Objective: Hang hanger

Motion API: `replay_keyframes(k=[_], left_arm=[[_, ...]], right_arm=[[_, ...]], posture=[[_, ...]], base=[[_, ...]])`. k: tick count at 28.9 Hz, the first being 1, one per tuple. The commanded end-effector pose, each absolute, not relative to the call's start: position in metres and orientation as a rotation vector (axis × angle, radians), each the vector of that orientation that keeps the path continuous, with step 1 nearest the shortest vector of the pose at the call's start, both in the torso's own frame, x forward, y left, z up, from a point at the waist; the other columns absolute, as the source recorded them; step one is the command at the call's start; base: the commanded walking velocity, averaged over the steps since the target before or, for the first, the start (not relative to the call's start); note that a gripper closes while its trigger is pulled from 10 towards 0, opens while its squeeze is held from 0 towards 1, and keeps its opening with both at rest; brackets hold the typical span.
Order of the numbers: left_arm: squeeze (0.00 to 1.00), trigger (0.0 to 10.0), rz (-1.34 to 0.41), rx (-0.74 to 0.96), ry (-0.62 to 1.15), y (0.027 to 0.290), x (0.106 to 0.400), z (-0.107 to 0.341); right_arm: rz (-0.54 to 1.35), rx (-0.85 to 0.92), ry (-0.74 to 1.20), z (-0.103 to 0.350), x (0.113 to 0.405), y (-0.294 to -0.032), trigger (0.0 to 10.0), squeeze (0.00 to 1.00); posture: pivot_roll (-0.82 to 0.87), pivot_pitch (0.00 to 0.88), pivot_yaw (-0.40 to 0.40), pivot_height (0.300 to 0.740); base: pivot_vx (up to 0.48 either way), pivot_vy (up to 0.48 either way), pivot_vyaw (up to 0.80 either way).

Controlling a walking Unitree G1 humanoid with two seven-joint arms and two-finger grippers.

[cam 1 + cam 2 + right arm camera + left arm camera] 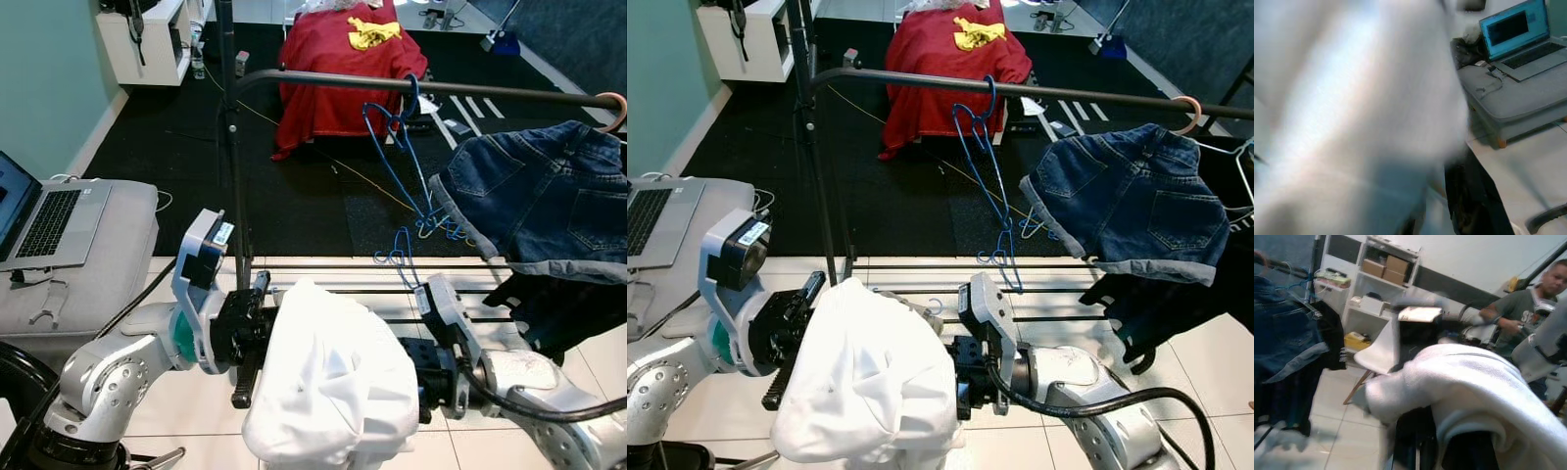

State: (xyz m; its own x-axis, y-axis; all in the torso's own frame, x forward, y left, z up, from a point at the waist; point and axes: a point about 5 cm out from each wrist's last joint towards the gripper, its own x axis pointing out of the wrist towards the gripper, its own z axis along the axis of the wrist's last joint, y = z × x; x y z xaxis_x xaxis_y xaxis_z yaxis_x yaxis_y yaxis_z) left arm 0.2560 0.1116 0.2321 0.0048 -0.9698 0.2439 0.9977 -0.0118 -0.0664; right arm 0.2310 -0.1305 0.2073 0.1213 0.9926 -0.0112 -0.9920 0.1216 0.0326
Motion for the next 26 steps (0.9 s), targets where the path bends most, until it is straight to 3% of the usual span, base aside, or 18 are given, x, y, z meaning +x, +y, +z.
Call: replay_keyframes(k=[1,13,18,19,20,26], left_arm=[[0.0,10.0,-1.499,-0.215,-0.135,0.115,0.265,0.229],[0.0,10.0,-1.378,-0.276,-0.191,0.113,0.284,0.233],[0.0,10.0,-1.331,-0.401,-0.289,0.116,0.288,0.254],[0.0,10.0,-1.331,-0.401,-0.289,0.116,0.288,0.254],[0.0,10.0,-1.372,-0.405,-0.314,0.117,0.28,0.261],[0.0,10.0,-1.449,-0.368,-0.307,0.116,0.269,0.261]], right_arm=[[1.504,0.038,0.012,0.218,0.217,-0.132,10.0,0.0],[1.552,0.07,0.072,0.212,0.196,-0.134,10.0,0.0],[1.396,0.04,0.126,0.189,0.207,-0.144,10.0,0.0],[1.396,0.04,0.126,0.189,0.207,-0.144,10.0,0.0],[1.277,0.009,0.104,0.188,0.219,-0.152,10.0,0.0],[1.174,-0.004,0.066,0.197,0.229,-0.168,10.0,0.0]], posture=[[-0.15,0.137,0.032,0.74],[-0.16,0.137,0.036,0.74],[-0.16,0.136,0.036,0.74],[-0.16,0.136,0.036,0.74],[-0.16,0.134,0.034,0.74],[-0.16,0.133,0.033,0.74]], base=[[0.0,0.0,0.0],[0.0,0.0,0.0],[0.0,0.0,0.0],[0.0,0.0,0.0],[0.0,0.0,0.0],[0.0,0.0,0.0]])
